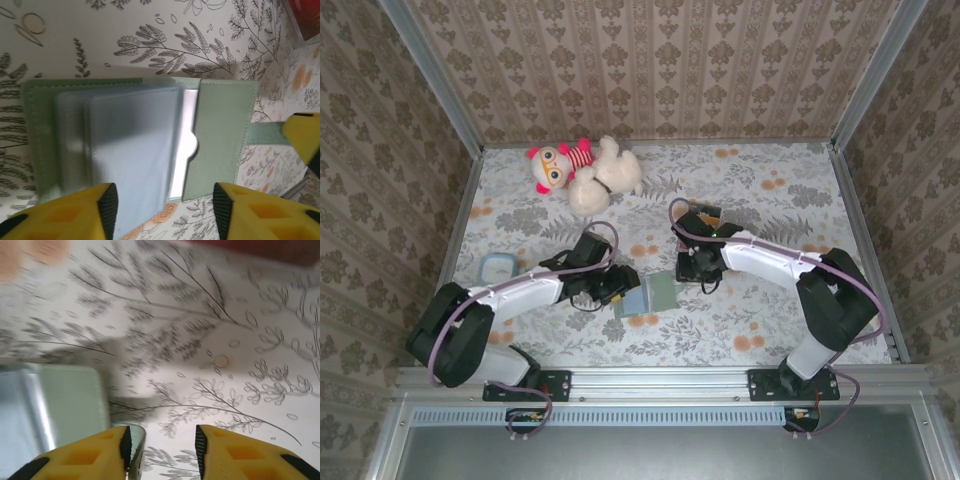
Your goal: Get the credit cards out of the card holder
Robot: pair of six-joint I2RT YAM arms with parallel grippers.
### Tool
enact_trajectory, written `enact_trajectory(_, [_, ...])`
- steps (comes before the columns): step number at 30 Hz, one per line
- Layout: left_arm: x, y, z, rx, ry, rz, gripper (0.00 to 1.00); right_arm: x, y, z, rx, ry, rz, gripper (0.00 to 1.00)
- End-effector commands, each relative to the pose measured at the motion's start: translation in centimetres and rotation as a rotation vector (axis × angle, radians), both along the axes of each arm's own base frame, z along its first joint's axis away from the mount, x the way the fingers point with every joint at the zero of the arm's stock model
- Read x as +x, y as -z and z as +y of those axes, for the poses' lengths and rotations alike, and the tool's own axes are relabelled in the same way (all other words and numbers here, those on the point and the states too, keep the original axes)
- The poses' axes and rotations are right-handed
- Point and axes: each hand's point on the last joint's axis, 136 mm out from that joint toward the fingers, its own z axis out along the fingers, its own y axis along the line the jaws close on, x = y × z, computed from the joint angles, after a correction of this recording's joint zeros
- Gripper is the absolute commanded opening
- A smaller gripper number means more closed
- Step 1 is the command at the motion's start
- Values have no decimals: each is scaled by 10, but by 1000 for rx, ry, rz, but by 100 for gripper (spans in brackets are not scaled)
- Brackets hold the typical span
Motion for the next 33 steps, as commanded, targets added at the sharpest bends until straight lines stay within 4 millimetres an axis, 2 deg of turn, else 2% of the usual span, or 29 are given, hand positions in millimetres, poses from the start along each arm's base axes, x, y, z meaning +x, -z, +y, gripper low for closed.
enact_trajectory(1, [7, -2, 4, 47, -43, 5, 50, 1, -44, 13, 37, -76, -79, 45])
enact_trajectory(5, [9, -3, 4, 59, -38, 3, 47, -8, -62, 32, 76, -134, -122, 45])
enact_trajectory(9, [9, -3, 7, 82, -37, 3, 43, -22, -63, 57, 118, -213, -121, 40])
enact_trajectory(12, [9, -1, 14, 103, -59, 12, 41, -33, -43, 70, 116, -251, -63, 34])
enact_trajectory(15, [7, 4, 20, 119, -83, 32, 39, -42, -12, 72, 112, -226, 23, 31])
enact_trajectory(18, [4, 8, 21, 117, -84, 51, 39, -46, 11, 73, 114, -217, 73, 31])
enact_trajectory(27, [2, 20, 18, 127, -82, 95, 39, -48, 53, 62, 50, -178, 164, 32])
enact_trajectory(33, [-1, 25, 23, 150, -91, 107, 41, -53, 70, 54, 15, -165, 202, 32])
